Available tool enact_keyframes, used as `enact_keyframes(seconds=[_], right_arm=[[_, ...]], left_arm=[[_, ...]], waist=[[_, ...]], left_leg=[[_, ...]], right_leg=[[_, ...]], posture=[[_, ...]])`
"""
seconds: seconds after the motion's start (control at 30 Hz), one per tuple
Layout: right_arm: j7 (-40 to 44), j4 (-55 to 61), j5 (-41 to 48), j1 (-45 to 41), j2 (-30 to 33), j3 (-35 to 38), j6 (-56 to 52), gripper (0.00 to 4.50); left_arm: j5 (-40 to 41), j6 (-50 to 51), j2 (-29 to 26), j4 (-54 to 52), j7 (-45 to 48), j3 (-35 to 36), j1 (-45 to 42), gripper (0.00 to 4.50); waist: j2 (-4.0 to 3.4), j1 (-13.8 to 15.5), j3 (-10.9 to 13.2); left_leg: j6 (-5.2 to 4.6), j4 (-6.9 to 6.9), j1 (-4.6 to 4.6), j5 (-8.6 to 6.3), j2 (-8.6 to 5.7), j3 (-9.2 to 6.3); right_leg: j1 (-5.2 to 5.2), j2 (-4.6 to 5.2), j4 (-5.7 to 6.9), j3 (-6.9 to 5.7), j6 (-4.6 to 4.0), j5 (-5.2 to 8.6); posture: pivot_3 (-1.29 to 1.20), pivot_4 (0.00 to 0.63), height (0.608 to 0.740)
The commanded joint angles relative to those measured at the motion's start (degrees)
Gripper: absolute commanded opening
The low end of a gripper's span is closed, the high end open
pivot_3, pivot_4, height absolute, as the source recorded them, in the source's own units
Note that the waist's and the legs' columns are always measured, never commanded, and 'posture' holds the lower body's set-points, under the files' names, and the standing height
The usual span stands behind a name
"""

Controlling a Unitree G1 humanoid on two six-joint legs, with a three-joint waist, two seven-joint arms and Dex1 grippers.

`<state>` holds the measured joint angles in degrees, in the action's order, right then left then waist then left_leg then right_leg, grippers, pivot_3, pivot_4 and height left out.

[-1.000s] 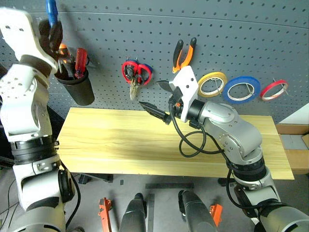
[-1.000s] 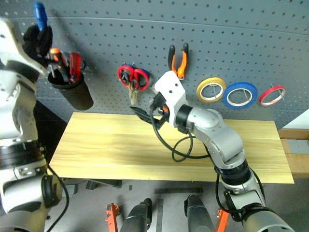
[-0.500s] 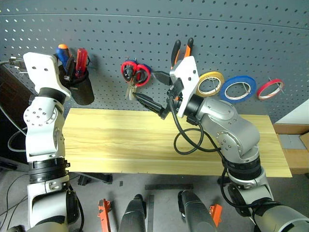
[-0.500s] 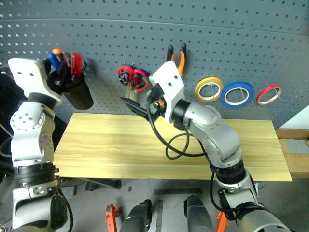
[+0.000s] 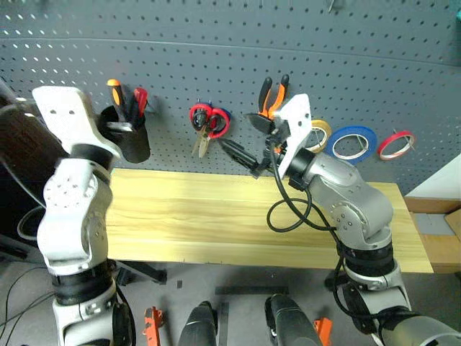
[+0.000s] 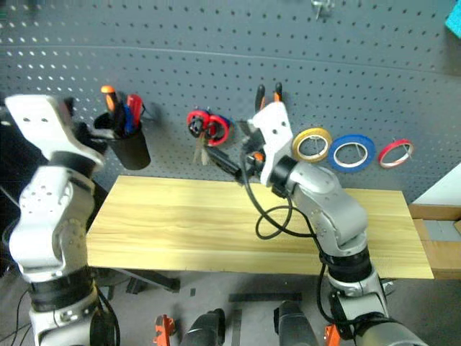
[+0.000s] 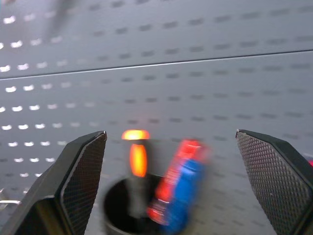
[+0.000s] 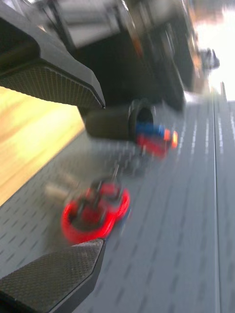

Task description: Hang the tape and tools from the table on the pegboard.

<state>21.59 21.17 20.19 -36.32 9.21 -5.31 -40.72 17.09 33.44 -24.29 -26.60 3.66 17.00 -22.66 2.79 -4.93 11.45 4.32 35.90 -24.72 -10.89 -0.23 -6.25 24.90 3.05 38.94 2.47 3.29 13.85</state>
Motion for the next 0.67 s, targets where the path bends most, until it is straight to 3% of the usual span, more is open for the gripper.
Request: enact_keyframes(seconds=[0.03,0.13,0.23,0.37,0.67], right_arm=[[-3.51,-2.66,-6.62,6.66,1.75,0.7,9.75,4.5],[-4.9,-7.86,-10.33,13.03,1.95,1.19,19.83,4.5],[-5.69,-13.82,-12.84,19.0,2.43,2.39,28.33,4.5],[-8.18,-21.93,-13.5,22.68,2.45,6.46,34.07,4.5],[-15.04,-40.89,-17.62,22.03,5.2,12.27,43.31,4.5]], left_arm=[[-2.54,-1.86,1.97,-1.49,-0.09,-2.35,6.55,4.49],[-4.8,-5.86,3.56,1.82,0.51,-4.12,12.18,4.49],[-6.48,-10.15,4.9,6.77,1.51,-4.87,16.76,4.49],[-7.5,-14.45,5.19,11.88,3.71,-5.56,20.36,4.49],[-8.83,-22.14,6.3,20.14,5.72,-6.31,20.61,4.49]], waist=[[-0.03,0.05,-0.76],[-0.16,-0.04,-1.55],[-0.78,-0.23,-3.02],[-1.0,-0.48,-5.04],[-1.5,-0.61,-6.7]], left_leg=[[0.0,0.0,0.24,0.0,0.0,-0.01],[-0.04,-0.16,1.39,0.01,0.13,0.05],[-0.06,-0.43,2.13,0.01,0.38,0.12],[-0.07,-0.53,2.19,0.02,0.59,0.32],[-0.09,-0.71,2.36,0.03,0.83,0.42]], right_leg=[[-0.28,-0.02,0.0,0.0,0.0,0.0],[-1.51,-0.16,-0.47,-0.01,0.22,0.18],[-2.57,-0.36,-1.47,-0.02,-0.1,-0.06],[-2.77,-0.47,-1.97,0.03,-0.03,-0.2],[-2.78,-0.73,-1.94,0.15,-0.09,-0.23]], posture=[[-0.05,0.054,0.74],[-0.05,0.033,0.74],[-0.06,0.016,0.74],[-0.07,0.0,0.74],[-0.07,0.0,0.74]])
